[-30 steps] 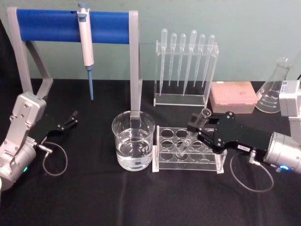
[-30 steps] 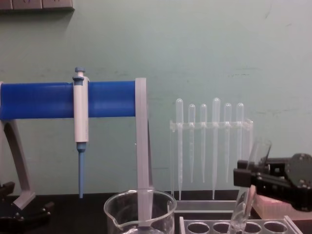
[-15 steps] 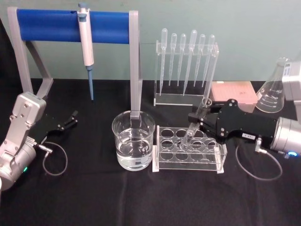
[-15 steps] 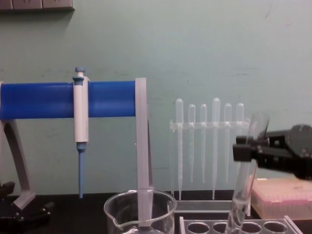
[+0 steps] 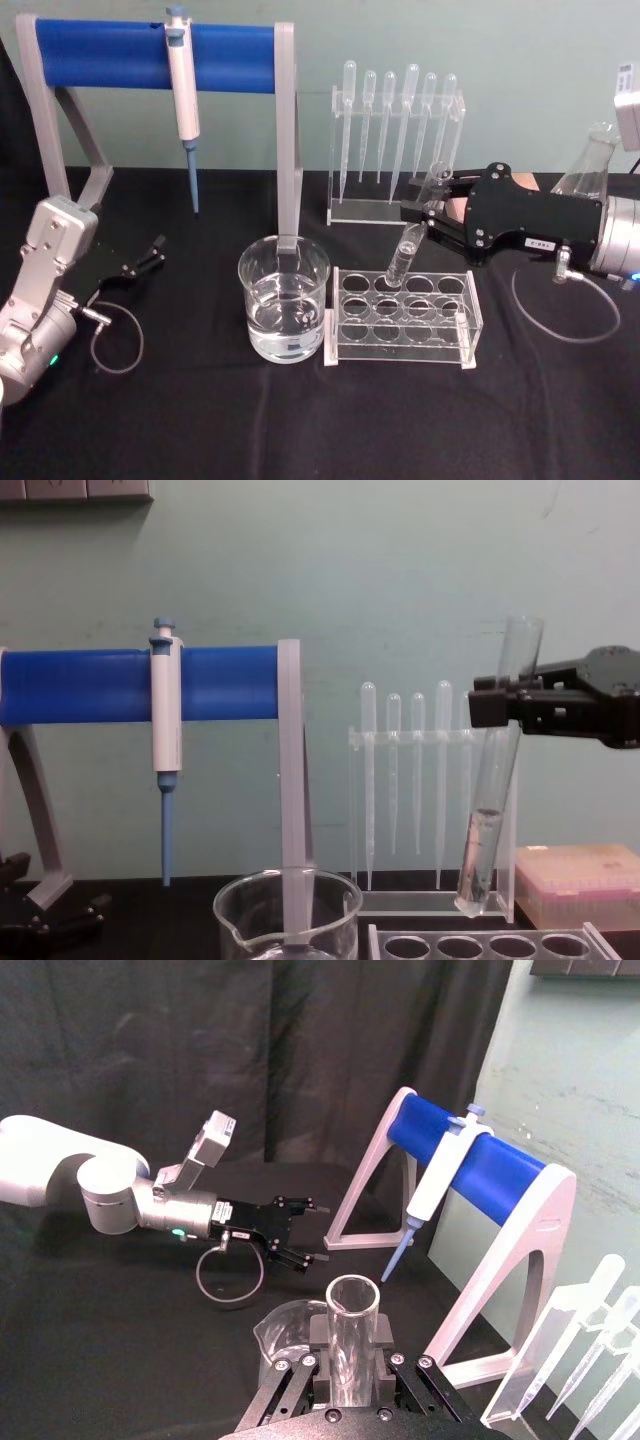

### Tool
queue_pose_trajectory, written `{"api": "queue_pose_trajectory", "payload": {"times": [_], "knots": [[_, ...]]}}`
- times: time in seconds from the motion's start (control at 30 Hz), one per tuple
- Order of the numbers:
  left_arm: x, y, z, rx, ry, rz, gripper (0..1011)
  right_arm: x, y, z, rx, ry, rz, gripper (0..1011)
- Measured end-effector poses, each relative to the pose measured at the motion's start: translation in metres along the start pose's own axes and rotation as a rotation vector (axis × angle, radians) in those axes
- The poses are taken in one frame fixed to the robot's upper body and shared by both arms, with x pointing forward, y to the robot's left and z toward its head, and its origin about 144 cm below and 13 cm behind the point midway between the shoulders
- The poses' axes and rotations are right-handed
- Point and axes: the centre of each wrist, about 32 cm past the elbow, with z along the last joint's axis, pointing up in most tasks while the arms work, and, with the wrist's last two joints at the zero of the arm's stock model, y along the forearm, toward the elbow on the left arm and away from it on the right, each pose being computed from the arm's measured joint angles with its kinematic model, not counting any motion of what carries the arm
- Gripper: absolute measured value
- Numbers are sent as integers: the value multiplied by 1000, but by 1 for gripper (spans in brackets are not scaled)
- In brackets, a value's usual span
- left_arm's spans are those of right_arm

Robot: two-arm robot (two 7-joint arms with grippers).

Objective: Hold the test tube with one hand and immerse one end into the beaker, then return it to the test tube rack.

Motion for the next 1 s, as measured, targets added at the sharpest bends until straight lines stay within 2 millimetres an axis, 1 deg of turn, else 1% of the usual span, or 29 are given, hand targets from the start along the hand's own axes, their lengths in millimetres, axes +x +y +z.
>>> {"api": "queue_pose_trajectory", "payload": {"times": [0.1,0.3,0.47,1.0], "knots": [[0,0,0,0,0,0,1000,4,1,6,-12,-5,4,238],[0,0,0,0,0,0,1000,9,3,13,-24,-2,7,238],[0,0,0,0,0,0,1000,12,3,13,-32,14,13,238],[0,0,0,0,0,0,1000,11,3,13,-29,11,12,238]]}}
